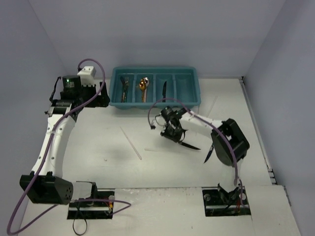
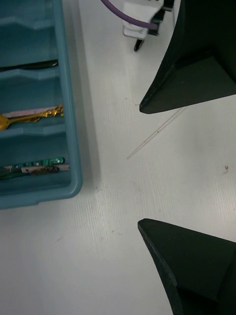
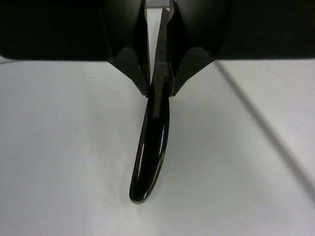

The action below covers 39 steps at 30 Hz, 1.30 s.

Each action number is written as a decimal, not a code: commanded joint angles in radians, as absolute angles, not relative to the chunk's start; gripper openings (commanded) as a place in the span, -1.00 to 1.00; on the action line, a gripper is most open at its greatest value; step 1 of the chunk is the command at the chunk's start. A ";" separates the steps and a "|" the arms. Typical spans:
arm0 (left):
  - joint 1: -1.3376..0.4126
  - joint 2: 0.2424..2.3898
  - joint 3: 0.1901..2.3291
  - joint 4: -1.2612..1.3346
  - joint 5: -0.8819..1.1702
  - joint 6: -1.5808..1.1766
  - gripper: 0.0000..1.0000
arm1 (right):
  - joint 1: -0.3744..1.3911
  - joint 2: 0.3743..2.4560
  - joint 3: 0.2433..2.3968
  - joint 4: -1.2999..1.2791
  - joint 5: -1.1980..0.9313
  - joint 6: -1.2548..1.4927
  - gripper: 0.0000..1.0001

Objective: Sort the eating utensils into containers

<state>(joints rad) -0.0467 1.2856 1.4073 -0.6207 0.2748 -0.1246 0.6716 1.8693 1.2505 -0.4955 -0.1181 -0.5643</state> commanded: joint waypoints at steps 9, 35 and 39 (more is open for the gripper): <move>-0.083 1.255 1.341 -0.539 0.701 -0.128 0.72 | 1.008 1.641 1.158 -0.529 0.248 -0.669 -1.00; -0.352 1.372 1.180 -0.592 1.006 0.086 0.52 | 1.323 1.229 0.953 -0.313 0.403 -1.152 -1.00; -0.413 1.357 1.164 -0.610 0.989 0.119 0.52 | 1.332 1.165 0.880 -0.255 0.399 -1.242 -1.00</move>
